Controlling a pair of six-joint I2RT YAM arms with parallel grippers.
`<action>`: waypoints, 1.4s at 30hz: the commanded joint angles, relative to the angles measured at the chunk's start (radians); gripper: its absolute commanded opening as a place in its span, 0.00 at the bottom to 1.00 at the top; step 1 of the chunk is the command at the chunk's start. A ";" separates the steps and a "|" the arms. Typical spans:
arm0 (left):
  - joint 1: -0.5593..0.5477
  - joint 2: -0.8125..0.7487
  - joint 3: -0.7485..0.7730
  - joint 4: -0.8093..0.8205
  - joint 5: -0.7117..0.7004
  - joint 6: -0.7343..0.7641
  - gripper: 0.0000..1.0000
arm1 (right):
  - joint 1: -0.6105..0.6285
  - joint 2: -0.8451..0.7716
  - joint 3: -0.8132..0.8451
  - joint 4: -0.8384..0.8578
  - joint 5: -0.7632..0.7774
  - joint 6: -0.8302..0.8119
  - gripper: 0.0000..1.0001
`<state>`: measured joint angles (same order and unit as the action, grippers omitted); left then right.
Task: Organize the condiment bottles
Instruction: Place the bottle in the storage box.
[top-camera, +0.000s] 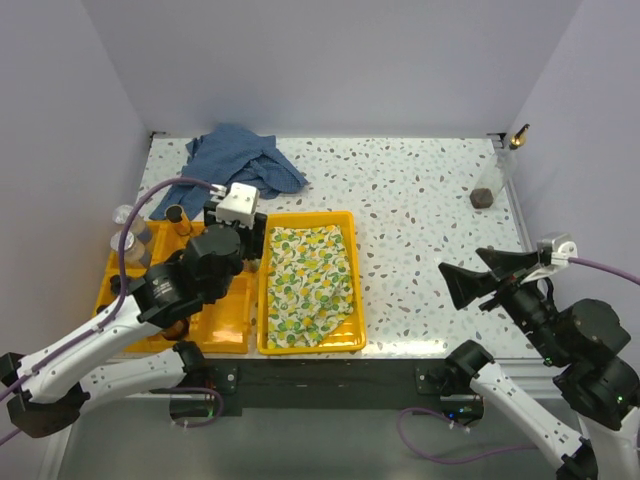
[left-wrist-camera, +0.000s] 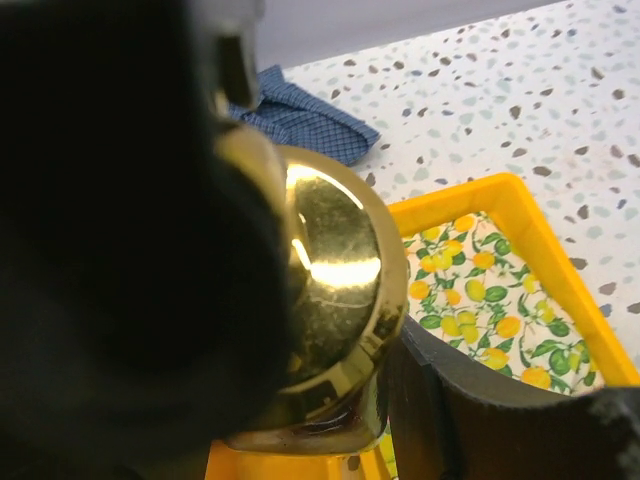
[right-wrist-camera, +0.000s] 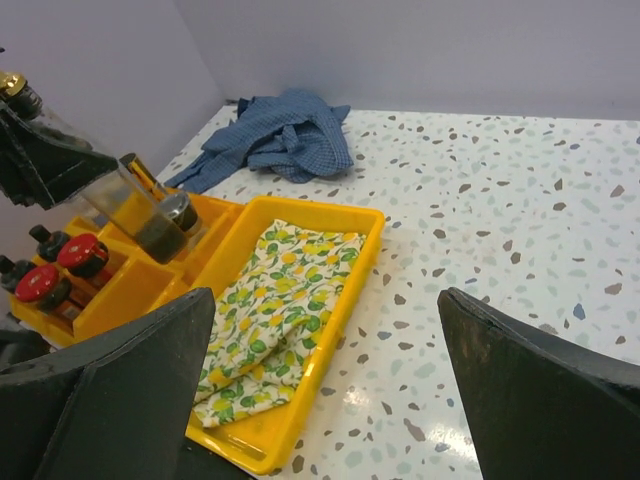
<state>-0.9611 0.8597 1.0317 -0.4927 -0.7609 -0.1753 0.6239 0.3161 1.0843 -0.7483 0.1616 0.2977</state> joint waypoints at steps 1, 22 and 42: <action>0.007 -0.004 -0.004 -0.050 -0.124 -0.070 0.00 | 0.002 0.008 -0.017 0.020 -0.022 0.001 0.99; 0.010 -0.385 -0.401 0.144 -0.284 -0.171 0.00 | 0.003 0.020 -0.037 0.024 -0.040 0.021 0.98; 0.010 -0.304 -0.571 0.232 -0.379 -0.265 0.25 | 0.002 0.051 -0.020 0.023 -0.057 0.004 0.99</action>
<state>-0.9558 0.5499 0.4728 -0.3771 -1.0458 -0.3916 0.6239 0.3325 1.0321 -0.7444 0.1246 0.3141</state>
